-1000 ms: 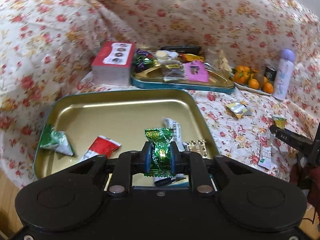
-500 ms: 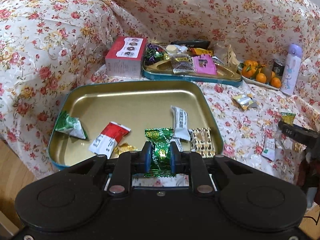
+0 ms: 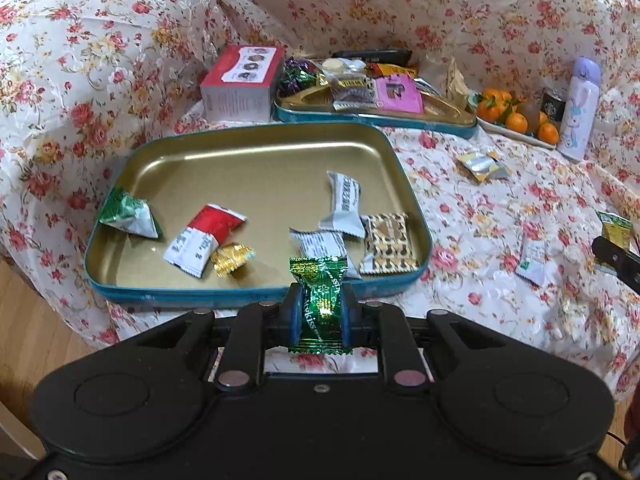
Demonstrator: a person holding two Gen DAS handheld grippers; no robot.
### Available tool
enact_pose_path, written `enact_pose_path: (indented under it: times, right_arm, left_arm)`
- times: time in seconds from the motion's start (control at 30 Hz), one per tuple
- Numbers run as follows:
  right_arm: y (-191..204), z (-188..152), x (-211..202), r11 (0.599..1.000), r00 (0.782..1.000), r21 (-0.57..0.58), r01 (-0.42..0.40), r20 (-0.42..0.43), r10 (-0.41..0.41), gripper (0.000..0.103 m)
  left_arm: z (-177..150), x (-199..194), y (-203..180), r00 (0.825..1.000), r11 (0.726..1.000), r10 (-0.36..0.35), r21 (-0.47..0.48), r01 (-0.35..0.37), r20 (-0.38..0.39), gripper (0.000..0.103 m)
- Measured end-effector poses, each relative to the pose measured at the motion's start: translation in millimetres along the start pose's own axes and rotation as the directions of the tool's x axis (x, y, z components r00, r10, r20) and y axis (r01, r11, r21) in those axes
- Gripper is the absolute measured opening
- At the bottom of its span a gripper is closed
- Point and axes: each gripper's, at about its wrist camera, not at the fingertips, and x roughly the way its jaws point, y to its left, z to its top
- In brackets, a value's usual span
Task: Organize snacks
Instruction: 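Carry green candy toward tray with left tool while right tool carries yellow packet, then open left tool over tray while right tool releases yellow packet into tray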
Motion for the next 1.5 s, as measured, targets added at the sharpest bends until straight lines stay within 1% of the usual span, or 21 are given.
enact_pose_path:
  times: [0.13,0.23,0.4,0.5,0.67,0.77,0.83,0.97,1.1,1.2,1.3,1.4,1.5]
  right_arm:
    - [11,-14,-28,0.998,0.998,-0.003,-0.066,-0.002,0.066,0.039]
    - [19,-23,-41,0.994,0.993,0.001,-0.113,-0.020,0.113,0.039]
    - [34,-39,-53,0.982,0.979,0.014,-0.186,-0.082,0.187,0.039]
    - [43,-49,-58,0.975,0.966,0.019,-0.223,-0.128,0.224,0.039]
    - [61,-62,-58,0.957,0.935,0.016,-0.289,-0.209,0.286,0.039]
    - [72,-69,-61,0.941,0.910,0.002,-0.339,-0.253,0.329,0.039]
    - [83,-72,-59,0.924,0.886,-0.007,-0.381,-0.287,0.364,0.039]
    - [101,-72,-57,0.893,0.846,-0.008,-0.450,-0.323,0.424,0.039]
    - [122,-64,-50,0.864,0.814,0.003,-0.504,-0.332,0.476,0.039]
    - [136,-54,-47,0.848,0.805,-0.004,-0.530,-0.318,0.502,0.039]
    - [149,-43,-40,0.839,0.801,-0.006,-0.545,-0.300,0.518,0.039]
    - [159,-32,-33,0.838,0.805,-0.009,-0.546,-0.283,0.521,0.039]
    - [171,-21,-23,0.841,0.814,-0.019,-0.541,-0.262,0.518,0.039]
  left_arm:
    - [-11,0,-6,1.000,1.000,-0.011,0.006,0.011,-0.016,0.025]
    - [-20,0,-9,0.999,1.000,-0.023,0.011,0.023,-0.028,0.025]
    - [-35,1,-14,0.999,1.000,-0.019,0.020,0.020,-0.048,0.025]
    - [-44,2,-13,0.998,1.000,-0.010,0.016,0.011,-0.064,0.025]
    - [-56,4,-5,0.995,1.000,0.020,0.001,-0.020,-0.093,0.025]
    - [-58,4,3,0.994,0.999,0.036,-0.013,-0.037,-0.105,0.025]
    - [-58,3,9,0.993,0.998,0.052,-0.026,-0.055,-0.105,0.025]
    - [-50,2,26,0.992,0.994,0.090,-0.062,-0.095,-0.090,0.025]
    - [-38,3,47,0.989,0.984,0.129,-0.113,-0.136,-0.068,0.025]
    - [-28,4,65,0.986,0.974,0.157,-0.158,-0.164,-0.053,0.025]
    - [-16,7,80,0.983,0.963,0.181,-0.194,-0.186,-0.041,0.025]
    - [-5,11,93,0.981,0.955,0.194,-0.222,-0.196,-0.030,0.025]
    - [8,16,104,0.981,0.950,0.194,-0.245,-0.192,-0.018,0.025]
